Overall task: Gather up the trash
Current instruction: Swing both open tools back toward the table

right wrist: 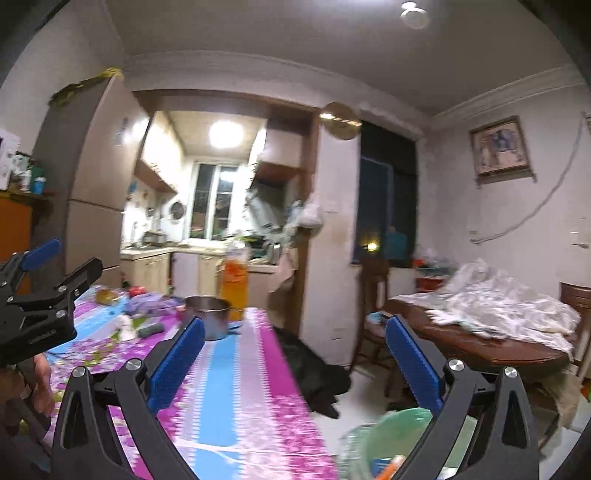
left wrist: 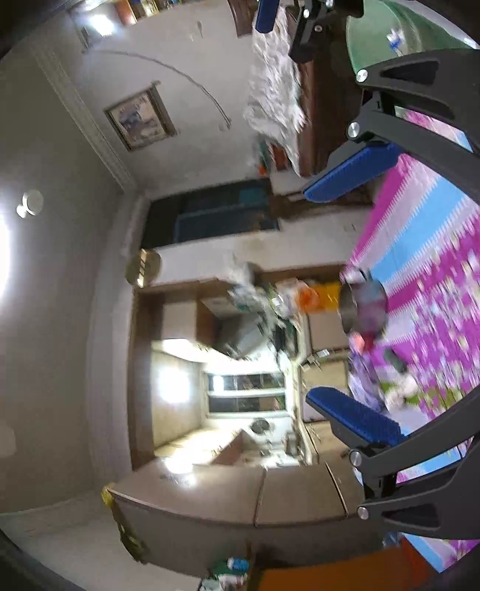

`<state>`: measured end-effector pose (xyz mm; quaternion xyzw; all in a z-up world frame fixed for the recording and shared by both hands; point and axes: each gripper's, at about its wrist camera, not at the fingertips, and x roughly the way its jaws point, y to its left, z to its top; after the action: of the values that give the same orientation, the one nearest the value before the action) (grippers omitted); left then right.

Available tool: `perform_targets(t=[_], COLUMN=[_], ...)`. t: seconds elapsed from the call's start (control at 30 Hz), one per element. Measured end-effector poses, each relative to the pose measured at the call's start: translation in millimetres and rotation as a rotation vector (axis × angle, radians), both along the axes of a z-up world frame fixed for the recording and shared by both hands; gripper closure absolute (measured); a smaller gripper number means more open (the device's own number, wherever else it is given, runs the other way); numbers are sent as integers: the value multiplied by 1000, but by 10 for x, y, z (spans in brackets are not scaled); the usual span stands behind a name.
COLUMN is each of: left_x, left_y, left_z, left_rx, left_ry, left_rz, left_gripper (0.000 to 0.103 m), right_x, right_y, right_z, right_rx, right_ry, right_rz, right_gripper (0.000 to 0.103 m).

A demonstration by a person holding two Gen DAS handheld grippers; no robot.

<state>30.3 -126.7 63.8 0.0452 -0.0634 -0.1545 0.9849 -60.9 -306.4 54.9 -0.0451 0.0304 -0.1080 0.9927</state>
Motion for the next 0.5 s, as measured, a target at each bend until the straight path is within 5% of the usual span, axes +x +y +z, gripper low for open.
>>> perform_targets(t=[0.27,0.5], left_x=[586,649], left_y=[599,1114], left_z=[-204,-269], left_rx=[70,29], left_ry=[360,460], left_rz=[224,331], left_gripper=[6,6], right_x=[715,1065], right_y=[704,1296], right_z=[-134,-259], right_rx=[49,51], right_ry=[142,176], right_rz=[171,260], right_gripper=[5,5])
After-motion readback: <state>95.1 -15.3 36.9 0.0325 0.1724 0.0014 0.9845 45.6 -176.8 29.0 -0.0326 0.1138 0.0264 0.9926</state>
